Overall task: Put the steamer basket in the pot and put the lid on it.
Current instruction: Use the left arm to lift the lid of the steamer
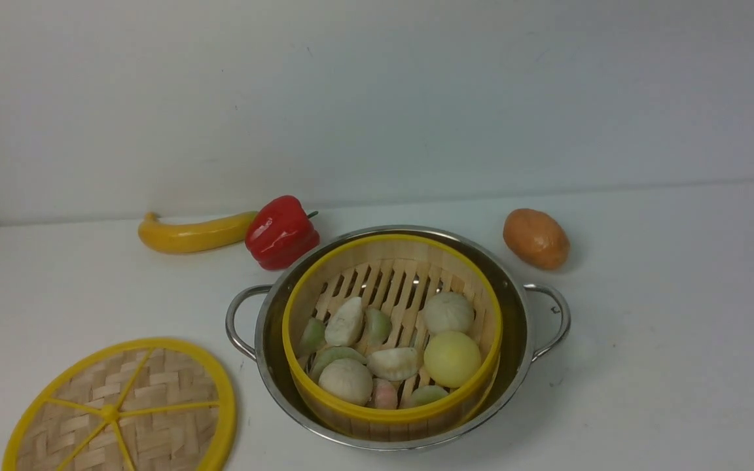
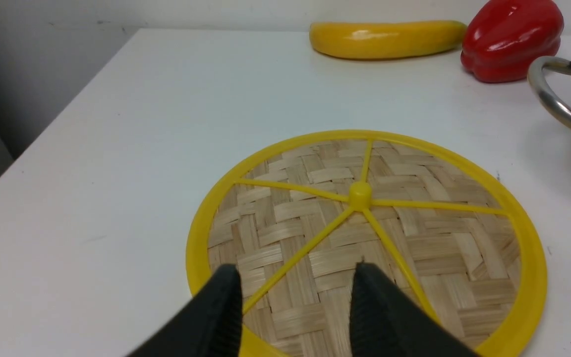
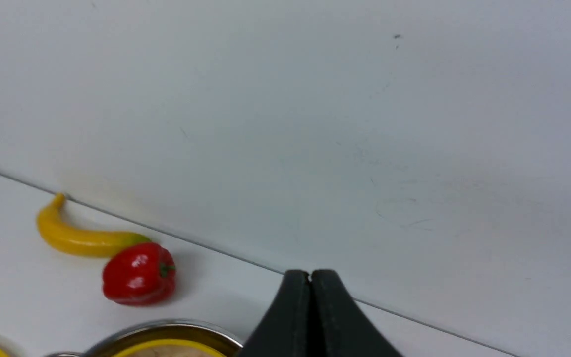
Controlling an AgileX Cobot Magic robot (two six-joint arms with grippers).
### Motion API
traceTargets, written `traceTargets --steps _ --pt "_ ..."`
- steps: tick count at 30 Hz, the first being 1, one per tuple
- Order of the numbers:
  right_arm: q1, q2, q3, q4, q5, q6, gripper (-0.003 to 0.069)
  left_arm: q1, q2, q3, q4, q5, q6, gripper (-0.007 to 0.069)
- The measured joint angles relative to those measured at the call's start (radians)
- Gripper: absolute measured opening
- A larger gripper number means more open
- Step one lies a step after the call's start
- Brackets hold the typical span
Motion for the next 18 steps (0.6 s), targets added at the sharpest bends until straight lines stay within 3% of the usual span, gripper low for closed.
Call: traceTargets --steps 8,18 --pt "0.0 -0.024 0.0 0.045 0.004 0.012 -0.0034 0.0 0.0 0.0 0.0 0.0 0.0 0.029" --pt "0.0 -0.119 0.089 -0.062 0.006 -0.043 -0.0032 0.0 0.0 0.0 0.0 0.0 0.0 0.029"
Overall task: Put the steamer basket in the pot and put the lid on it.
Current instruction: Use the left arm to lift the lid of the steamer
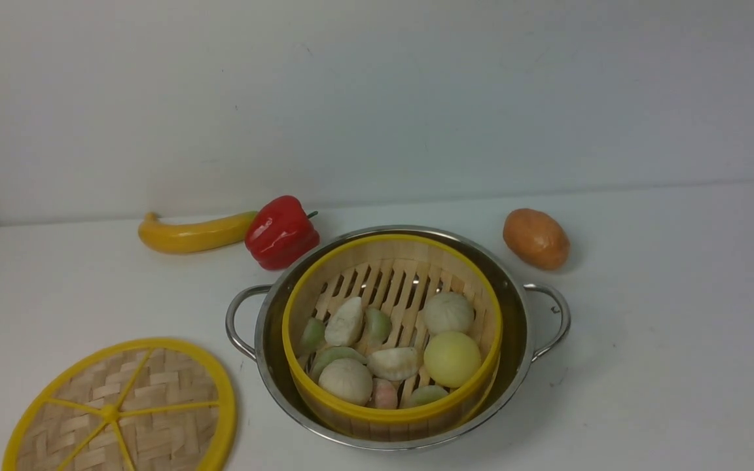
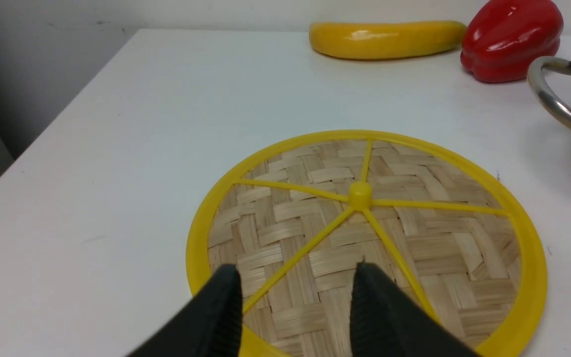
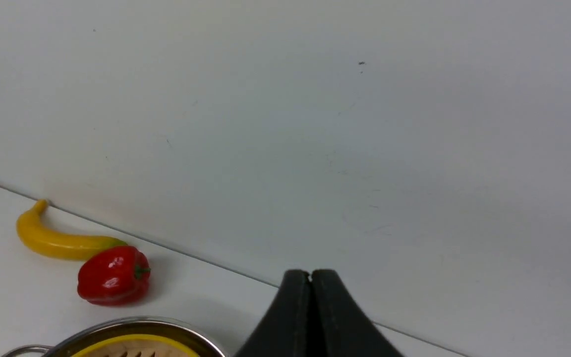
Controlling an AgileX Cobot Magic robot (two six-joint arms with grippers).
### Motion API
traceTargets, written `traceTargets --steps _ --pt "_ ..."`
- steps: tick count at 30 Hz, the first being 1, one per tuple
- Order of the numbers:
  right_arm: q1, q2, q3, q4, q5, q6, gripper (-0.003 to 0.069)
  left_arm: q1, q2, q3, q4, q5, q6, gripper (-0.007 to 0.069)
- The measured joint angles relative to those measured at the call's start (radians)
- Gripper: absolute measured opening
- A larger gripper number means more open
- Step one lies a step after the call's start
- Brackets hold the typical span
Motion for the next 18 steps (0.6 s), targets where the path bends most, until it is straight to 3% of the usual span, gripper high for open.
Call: traceTargets --steps 4,9,18 --pt "0.0 -0.184 0.231 -0.021 -0.044 0.0 -0.003 0.0 0.0 0.0 0.0 0.0 0.0 0.029" --pt "-0.022 -0.508 0.714 -0.017 -0.306 0.054 -0.0029 0.0 0.0 0.0 0.0 0.0 0.0 0.029" --pt "-0.264 -1.059 1.619 0.016 -0.801 0.193 -0.0026 0.0 0.0 0.0 0.0 0.0 0.0 0.029"
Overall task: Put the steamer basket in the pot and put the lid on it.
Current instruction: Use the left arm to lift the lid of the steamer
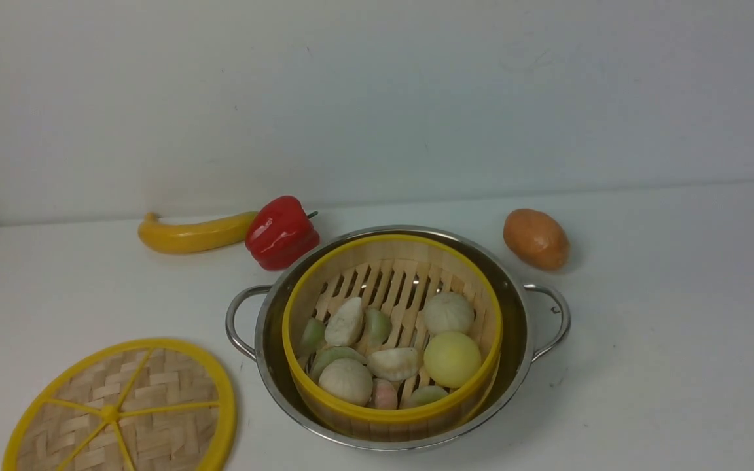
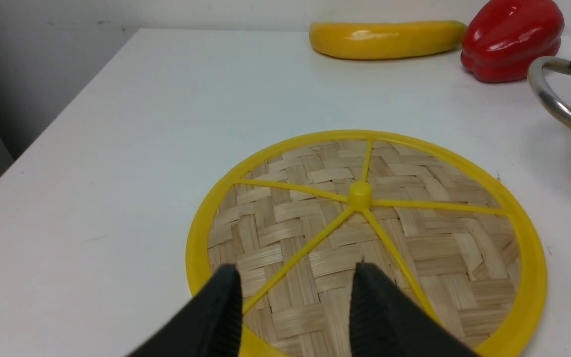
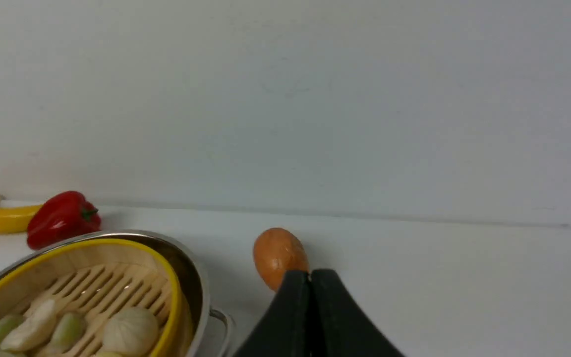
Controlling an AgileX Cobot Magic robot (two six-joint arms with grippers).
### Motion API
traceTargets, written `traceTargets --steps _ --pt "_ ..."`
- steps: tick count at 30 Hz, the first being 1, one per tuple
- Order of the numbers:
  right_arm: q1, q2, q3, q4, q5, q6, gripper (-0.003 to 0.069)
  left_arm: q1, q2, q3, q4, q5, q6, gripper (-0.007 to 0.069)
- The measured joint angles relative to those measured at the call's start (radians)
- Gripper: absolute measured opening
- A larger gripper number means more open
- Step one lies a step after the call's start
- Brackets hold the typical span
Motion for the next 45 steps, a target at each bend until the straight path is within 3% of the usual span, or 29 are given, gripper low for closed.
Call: traceTargets --steps 9,18,45 --pt "-0.106 -0.393 0.36 -0.082 -0.057 0.006 -0.0021 0.0 0.0 0.0 0.0 0.0 0.0 0.029" --pt "-0.148 -0.528 0.536 -0.104 -0.052 0.018 -0.0014 0.0 0.0 0.0 0.0 0.0 0.0 0.029" --pt "-0.148 -0.532 0.637 -0.111 -0.076 0.051 0.0002 0.0 0.0 0.0 0.0 0.0 0.0 0.029"
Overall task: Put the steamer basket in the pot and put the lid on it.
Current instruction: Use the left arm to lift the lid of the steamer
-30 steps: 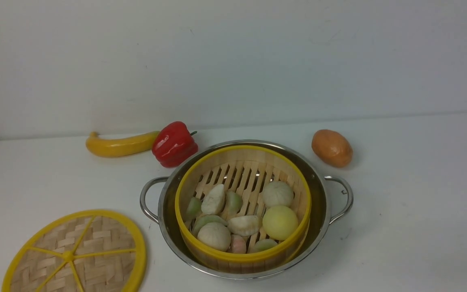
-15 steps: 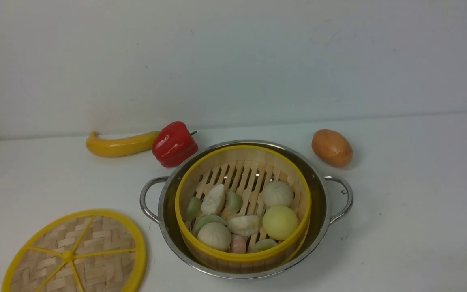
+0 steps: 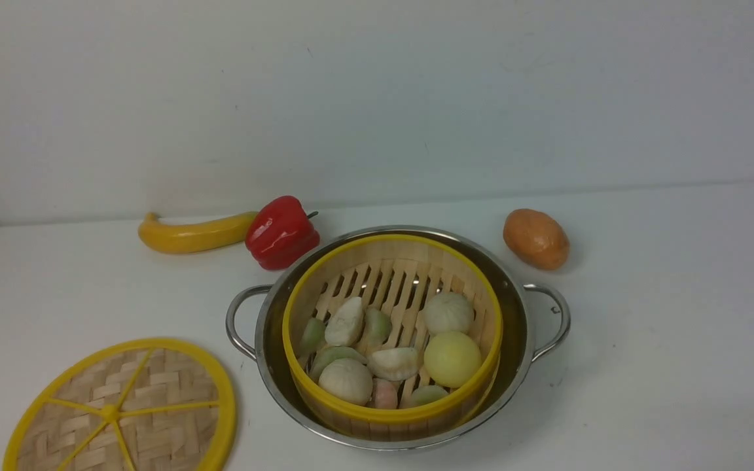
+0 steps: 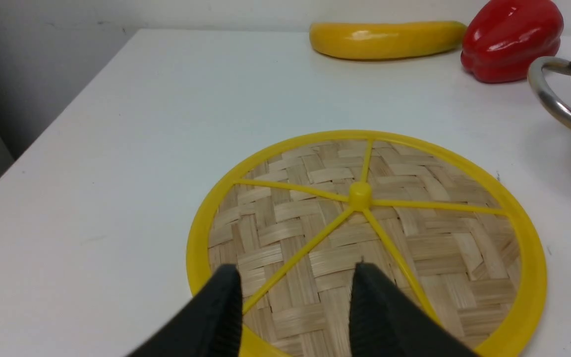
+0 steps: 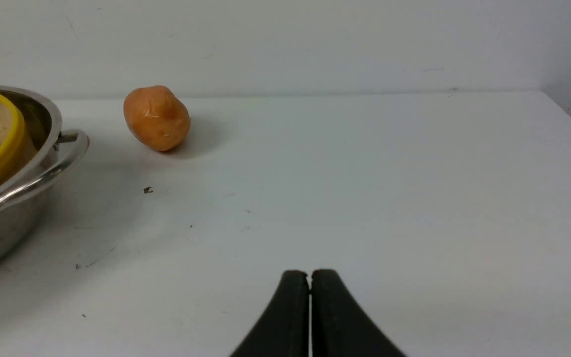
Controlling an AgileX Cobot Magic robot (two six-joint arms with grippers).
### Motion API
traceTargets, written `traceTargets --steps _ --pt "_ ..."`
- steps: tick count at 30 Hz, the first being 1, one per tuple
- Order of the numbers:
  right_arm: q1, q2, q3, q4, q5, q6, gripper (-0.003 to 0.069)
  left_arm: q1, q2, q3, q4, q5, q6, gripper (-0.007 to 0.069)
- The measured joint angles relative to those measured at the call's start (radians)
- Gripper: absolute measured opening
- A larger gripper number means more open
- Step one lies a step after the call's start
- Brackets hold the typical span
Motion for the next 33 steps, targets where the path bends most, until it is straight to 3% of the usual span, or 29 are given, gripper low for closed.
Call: traceTargets --steps 9,18,33 --pt "0.0 0.0 0.0 0.008 0.0 -0.018 0.0006 0.0 0.0 0.0 0.0 0.0 0.0 0.029" --pt "0.0 0.0 0.0 0.212 -0.01 -0.267 0.0016 0.0 0.0 0.0 0.0 0.0 0.0 0.029" --pt "0.0 0.0 0.0 0.25 -0.011 -0.29 0.0029 0.0 0.0 0.0 0.0 0.0 0.0 0.029"
